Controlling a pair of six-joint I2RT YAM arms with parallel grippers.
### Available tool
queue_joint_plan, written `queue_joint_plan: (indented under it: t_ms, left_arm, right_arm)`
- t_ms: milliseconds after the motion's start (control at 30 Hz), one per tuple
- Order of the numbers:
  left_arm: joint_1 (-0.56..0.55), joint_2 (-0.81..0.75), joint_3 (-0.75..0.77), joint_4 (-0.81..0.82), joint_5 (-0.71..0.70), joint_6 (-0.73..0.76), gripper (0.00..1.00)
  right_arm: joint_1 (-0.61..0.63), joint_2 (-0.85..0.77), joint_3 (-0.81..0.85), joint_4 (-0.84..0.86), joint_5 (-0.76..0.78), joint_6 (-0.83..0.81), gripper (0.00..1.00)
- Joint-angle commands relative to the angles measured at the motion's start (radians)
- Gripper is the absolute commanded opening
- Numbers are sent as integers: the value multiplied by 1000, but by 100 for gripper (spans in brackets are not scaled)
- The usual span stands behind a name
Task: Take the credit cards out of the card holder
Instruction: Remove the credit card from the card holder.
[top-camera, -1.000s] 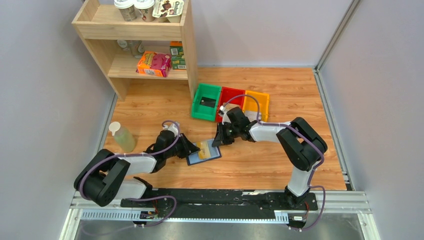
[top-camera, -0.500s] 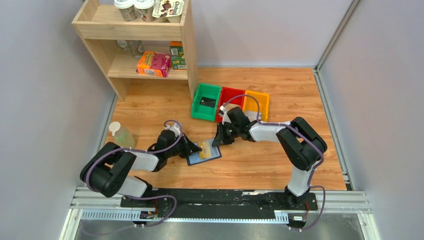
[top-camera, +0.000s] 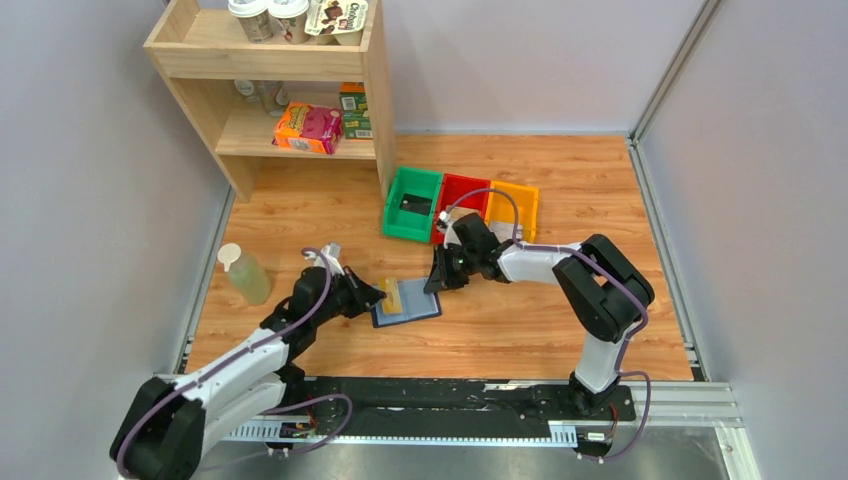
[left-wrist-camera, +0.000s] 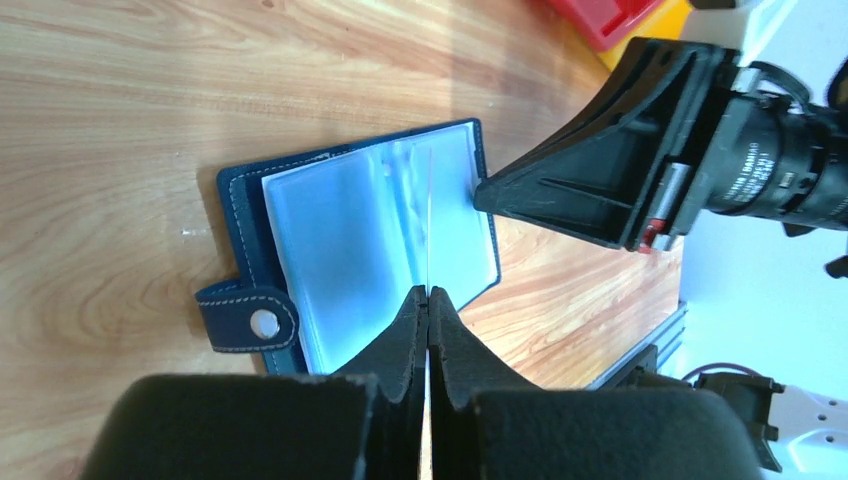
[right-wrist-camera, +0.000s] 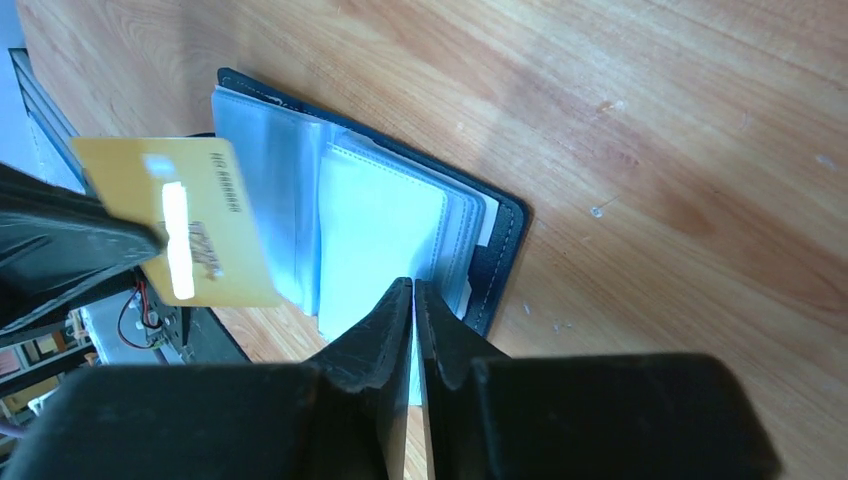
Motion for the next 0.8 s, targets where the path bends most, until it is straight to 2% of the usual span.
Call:
queue_joint_plan:
  t_ms: [0, 133, 300, 467, 600, 767]
  left_arm:
    - [0, -168, 16, -225, -90, 38, 0]
    - [-1, -248, 47, -258, -99, 27, 0]
    - [-1, -230, 111, -158, -105, -25, 0]
    - [-35, -96, 176, 6, -144, -96, 0]
    - [-116, 54, 300, 77, -237, -96, 0]
    - [-161, 232, 386, 187, -321, -139, 0]
  right_arm:
    - [0, -35, 17, -90, 80, -10, 15]
    - [0, -99, 45, -103, 71, 10, 30]
    - [0, -243, 58, -112, 139, 36, 56]
    - [-7, -459, 5, -124, 334, 72, 76]
    - [-25, -634, -75, -133, 475, 102, 95]
    - [-69, -841, -175, -168, 609, 135, 100]
